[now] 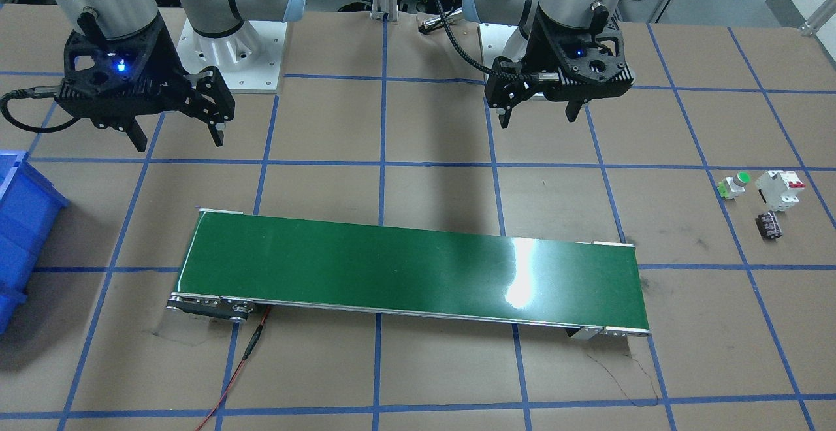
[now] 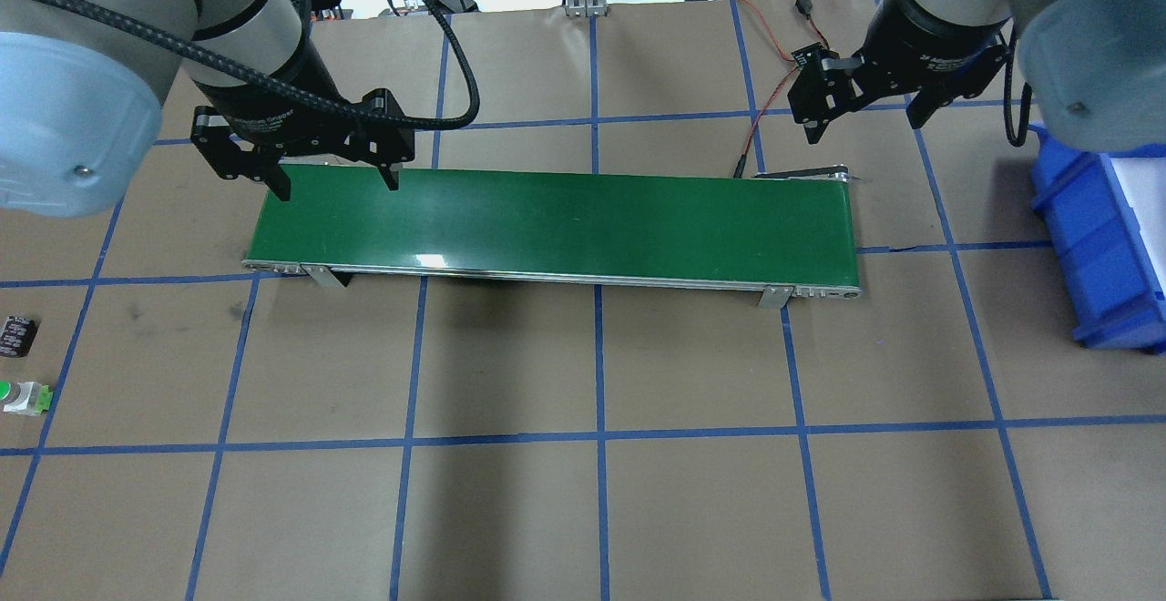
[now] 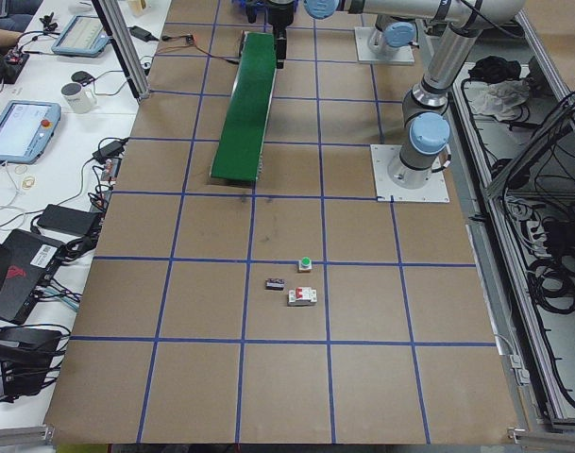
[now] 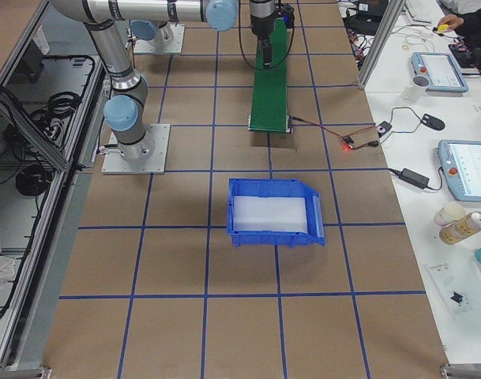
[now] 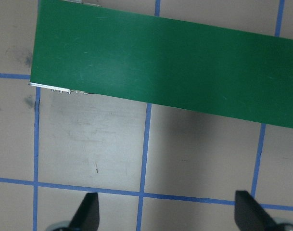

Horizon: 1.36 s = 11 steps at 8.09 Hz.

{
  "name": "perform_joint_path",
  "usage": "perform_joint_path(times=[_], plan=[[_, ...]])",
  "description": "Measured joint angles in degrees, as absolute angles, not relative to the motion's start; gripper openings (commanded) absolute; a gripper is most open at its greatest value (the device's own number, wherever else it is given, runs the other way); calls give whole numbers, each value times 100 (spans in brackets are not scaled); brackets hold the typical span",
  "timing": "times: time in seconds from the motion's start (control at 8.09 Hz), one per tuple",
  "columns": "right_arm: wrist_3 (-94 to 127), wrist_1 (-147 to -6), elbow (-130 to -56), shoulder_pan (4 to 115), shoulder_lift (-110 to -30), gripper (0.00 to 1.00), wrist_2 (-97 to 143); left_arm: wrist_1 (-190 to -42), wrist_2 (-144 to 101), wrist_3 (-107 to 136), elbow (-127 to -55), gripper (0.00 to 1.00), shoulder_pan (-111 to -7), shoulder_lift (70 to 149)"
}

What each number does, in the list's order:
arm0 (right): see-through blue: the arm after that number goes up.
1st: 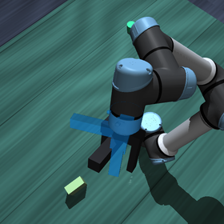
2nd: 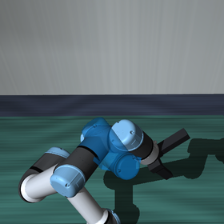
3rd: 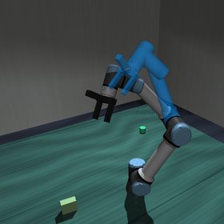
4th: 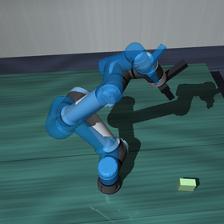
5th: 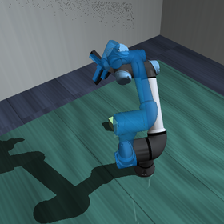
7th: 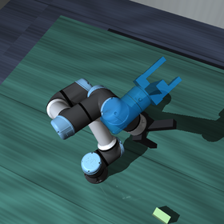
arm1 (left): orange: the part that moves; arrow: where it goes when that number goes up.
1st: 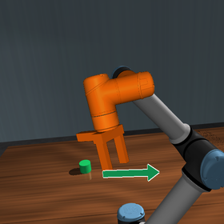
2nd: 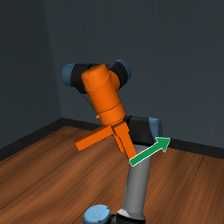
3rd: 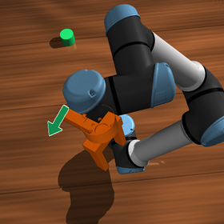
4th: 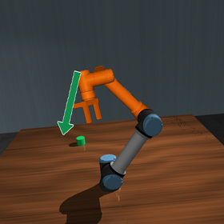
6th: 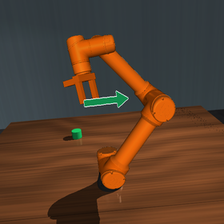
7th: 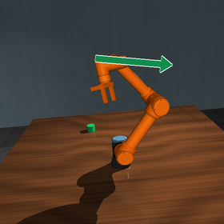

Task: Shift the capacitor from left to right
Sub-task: 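Move the left gripper off the conveyor toward the black capacitor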

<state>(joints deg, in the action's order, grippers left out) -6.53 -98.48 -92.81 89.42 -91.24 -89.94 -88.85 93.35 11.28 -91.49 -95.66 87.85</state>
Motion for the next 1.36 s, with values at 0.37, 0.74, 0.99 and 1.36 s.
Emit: perform_joint_path(times=[0.37,0.74,0.99,1.36], plan=[[-654,-9848,-9281,8947,-9123,100,-9000,-8834,9338,1095,-9150,100,-9527,8756],[-651,-9829,-9281,8942,-9131,100,-9000,-8688,9341,142,-9074,100,-8712,8875],[-651,-9827,-9281,8939,-9132,100,-9000,-8670,9362,-761,-9070,100,-7712,9076],[-650,-9826,-9281,8938,-9132,100,-9000,-8366,9407,-2215,-9088,100,-6275,9477]])
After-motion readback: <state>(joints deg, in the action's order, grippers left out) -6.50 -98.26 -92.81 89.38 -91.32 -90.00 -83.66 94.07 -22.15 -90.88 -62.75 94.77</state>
